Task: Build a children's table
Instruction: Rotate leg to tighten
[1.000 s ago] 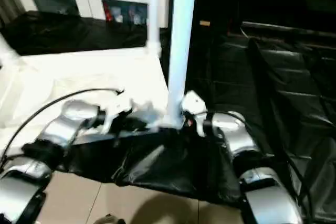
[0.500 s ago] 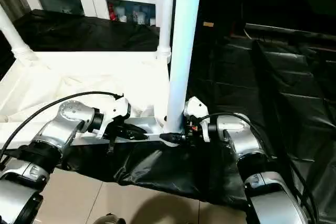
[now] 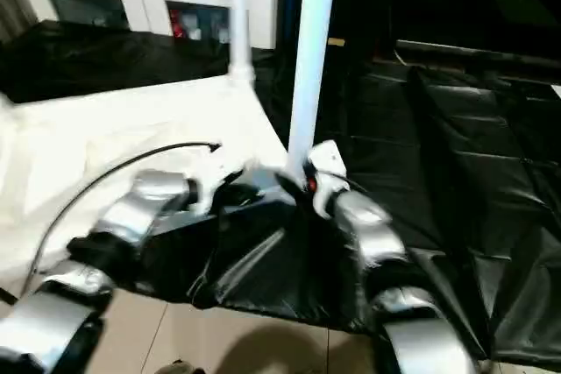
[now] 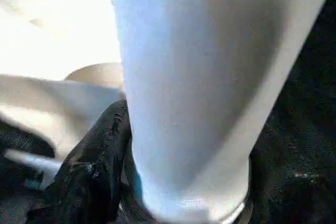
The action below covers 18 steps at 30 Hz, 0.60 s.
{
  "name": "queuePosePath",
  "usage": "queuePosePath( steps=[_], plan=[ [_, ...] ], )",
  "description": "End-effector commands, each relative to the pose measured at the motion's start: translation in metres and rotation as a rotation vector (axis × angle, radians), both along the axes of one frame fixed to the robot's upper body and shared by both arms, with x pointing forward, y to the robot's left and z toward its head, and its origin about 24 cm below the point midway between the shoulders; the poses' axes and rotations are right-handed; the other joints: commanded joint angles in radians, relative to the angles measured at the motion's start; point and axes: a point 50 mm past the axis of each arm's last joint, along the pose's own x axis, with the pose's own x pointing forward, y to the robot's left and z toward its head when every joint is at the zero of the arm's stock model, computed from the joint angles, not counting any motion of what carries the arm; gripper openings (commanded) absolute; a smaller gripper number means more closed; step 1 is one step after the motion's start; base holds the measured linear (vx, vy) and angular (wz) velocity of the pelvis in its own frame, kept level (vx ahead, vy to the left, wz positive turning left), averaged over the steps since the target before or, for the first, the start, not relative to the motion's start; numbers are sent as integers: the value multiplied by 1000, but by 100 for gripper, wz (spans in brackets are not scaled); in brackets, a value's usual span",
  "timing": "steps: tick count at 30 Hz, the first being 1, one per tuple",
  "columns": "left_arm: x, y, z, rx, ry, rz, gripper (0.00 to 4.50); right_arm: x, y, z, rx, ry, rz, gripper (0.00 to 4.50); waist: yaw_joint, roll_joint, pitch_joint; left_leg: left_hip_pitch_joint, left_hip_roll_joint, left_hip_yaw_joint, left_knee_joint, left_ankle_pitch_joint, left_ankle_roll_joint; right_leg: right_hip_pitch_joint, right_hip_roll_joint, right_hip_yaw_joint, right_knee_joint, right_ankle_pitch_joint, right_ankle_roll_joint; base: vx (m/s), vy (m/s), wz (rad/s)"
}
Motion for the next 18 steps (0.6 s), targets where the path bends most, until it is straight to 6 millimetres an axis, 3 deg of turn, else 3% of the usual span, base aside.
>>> queuePosePath(
  steps=[1, 4, 6, 9, 11, 12, 18],
  plan=[
    [1, -36, 13, -72, -50, -36, 0, -13, 45, -13, -11, 44, 144, 303, 0, -6, -63, 7, 36, -13, -70, -212, 35, 48, -91, 52, -86, -254, -181, 0, 0, 0],
    [-4, -40, 15, -111, -35, -101, 0, -9, 44, -6, -3, -1, 124, 337, 1, -1, -65, 8, 37, -12, -69, -189, 50, 47, -90, 51, -81, -204, -192, 0, 0, 0],
    [-7, -36, 16, -128, -32, -143, 0, -6, 37, -2, 15, -14, 112, 366, 0, -5, -66, 5, 36, -11, -68, -184, 54, 52, -89, 51, -79, -187, -197, 0, 0, 0],
    [-9, -24, 15, -113, -33, -180, 0, -6, 26, 3, 10, -30, 186, 375, 2, -4, -68, 3, 38, -12, -67, -177, 69, 55, -90, 51, -75, -164, -206, 0, 0, 0],
    [-11, -18, 15, -115, -17, -220, 0, -8, 19, 5, -21, -43, 253, 375, 2, -13, -65, 4, 38, -9, -66, -171, 83, 54, -88, 50, -75, -152, -215, 0, 0, 0],
    [-13, -16, 15, -115, -12, -235, 0, -9, 17, 5, -29, -44, 268, 375, 4, -10, -66, 4, 39, -10, -66, -169, 83, 55, -90, 49, -73, -156, -216, 0, 0, 0],
    [-19, 13, 14, -77, 21, -314, 0, -31, -11, 3, -90, 9, 629, 375, 12, -11, -62, 3, 44, -8, -65, -185, 93, 54, -87, 48, -77, -204, -200, 0, 0, 0]
  ],
)
